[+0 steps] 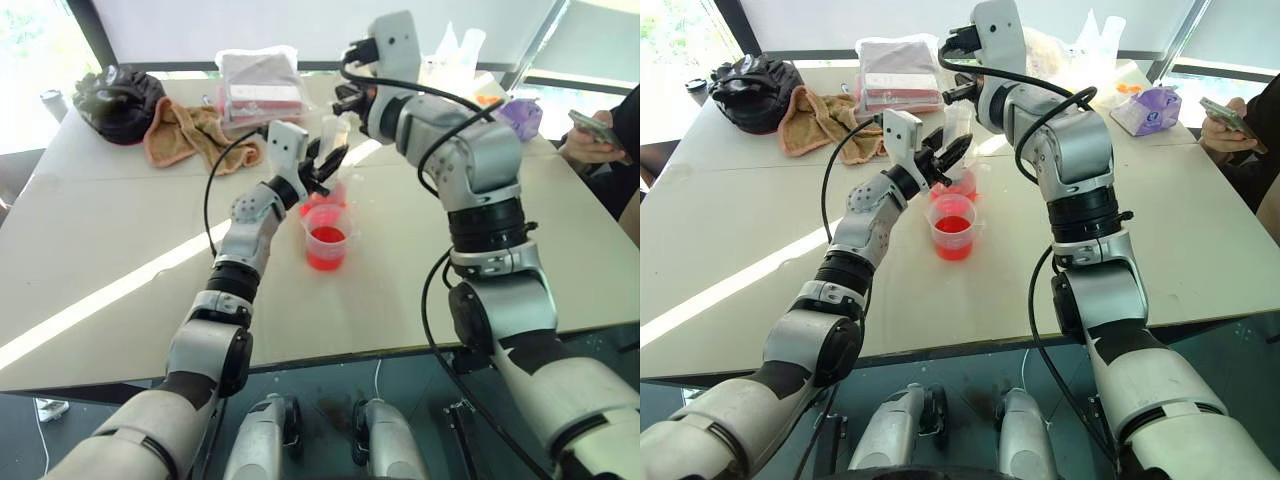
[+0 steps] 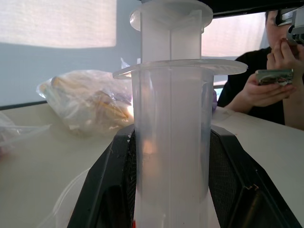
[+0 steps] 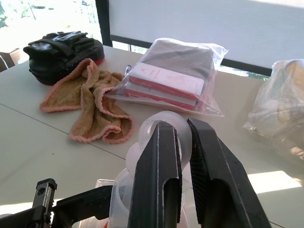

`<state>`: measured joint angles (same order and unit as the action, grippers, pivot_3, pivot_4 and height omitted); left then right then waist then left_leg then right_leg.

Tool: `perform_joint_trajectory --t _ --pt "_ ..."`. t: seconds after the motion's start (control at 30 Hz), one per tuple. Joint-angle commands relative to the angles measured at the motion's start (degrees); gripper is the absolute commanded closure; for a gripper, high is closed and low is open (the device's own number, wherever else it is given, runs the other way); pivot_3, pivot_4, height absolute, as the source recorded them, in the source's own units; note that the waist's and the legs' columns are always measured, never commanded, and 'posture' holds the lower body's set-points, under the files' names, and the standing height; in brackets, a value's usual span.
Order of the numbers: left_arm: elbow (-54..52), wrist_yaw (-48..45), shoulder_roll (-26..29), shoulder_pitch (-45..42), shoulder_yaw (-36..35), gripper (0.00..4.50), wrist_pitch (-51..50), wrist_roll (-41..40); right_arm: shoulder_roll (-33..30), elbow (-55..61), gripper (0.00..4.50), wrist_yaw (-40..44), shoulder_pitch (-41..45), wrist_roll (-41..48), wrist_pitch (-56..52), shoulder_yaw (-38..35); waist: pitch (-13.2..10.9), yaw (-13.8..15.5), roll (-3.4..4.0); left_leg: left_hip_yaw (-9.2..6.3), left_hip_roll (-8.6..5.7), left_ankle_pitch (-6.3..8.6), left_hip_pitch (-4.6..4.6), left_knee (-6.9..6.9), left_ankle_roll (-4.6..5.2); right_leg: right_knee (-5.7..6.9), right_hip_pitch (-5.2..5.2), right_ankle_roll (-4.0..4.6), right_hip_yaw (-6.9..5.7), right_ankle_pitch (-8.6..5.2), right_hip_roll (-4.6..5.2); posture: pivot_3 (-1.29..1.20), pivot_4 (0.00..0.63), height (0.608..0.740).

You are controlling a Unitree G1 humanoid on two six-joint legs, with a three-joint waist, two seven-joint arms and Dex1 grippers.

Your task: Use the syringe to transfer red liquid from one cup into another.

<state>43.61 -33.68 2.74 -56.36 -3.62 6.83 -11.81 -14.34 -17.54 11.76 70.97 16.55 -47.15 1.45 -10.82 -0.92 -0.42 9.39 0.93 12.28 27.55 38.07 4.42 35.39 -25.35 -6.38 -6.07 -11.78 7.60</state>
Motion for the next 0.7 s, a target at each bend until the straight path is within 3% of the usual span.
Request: perform_joint_trajectory --t 0.03,0.3,0.47,0.7 --pt "-1.2 -1.9 -0.6 1.3 1.7 3.04 -0.4 0.6 -3.5 2.7 4.48 -2.4 5.5 -2.8 5.3 -4.2 0.0 0.0 0.00 0.00 0.00 0.00 0.00 0.00 0.00 0.00 0.00 0.00 0.00 0.00 0.00 0.00 0.150 0.740" --pt "-1.5 -1.4 -0.6 0.5 1.2 3.04 -0.2 0.3 -2.2 3.5 4.48 -1.2 5.0 0.7 0.2 -5.6 0.0 0.1 0.00 0.00 0.00 0.00 0.00 0.00 0.00 0.00 0.00 0.00 0.00 0.00 0.00 0.00 0.150 0.740" --pt "-1.6 -0.4 -0.2 -1.1 0.2 3.04 0.6 0.0 -0.1 5.5 2.32 -1.0 4.6 6.3 -10.5 -9.0 0.0 0.2 0.00 -0.01 0.00 0.01 0.00 0.00 -0.01 -0.03 0.01 0.00 0.00 0.00 0.02 0.00 0.150 0.740" --pt "-1.5 0.9 0.5 -2.3 -0.5 3.04 1.5 -0.1 0.3 7.5 2.32 -3.4 5.3 7.4 -15.6 -12.5 0.0 0.0 0.00 -0.01 0.01 0.01 0.00 -0.02 -0.01 -0.02 -0.02 0.00 0.00 0.00 0.02 0.00 0.150 0.740"
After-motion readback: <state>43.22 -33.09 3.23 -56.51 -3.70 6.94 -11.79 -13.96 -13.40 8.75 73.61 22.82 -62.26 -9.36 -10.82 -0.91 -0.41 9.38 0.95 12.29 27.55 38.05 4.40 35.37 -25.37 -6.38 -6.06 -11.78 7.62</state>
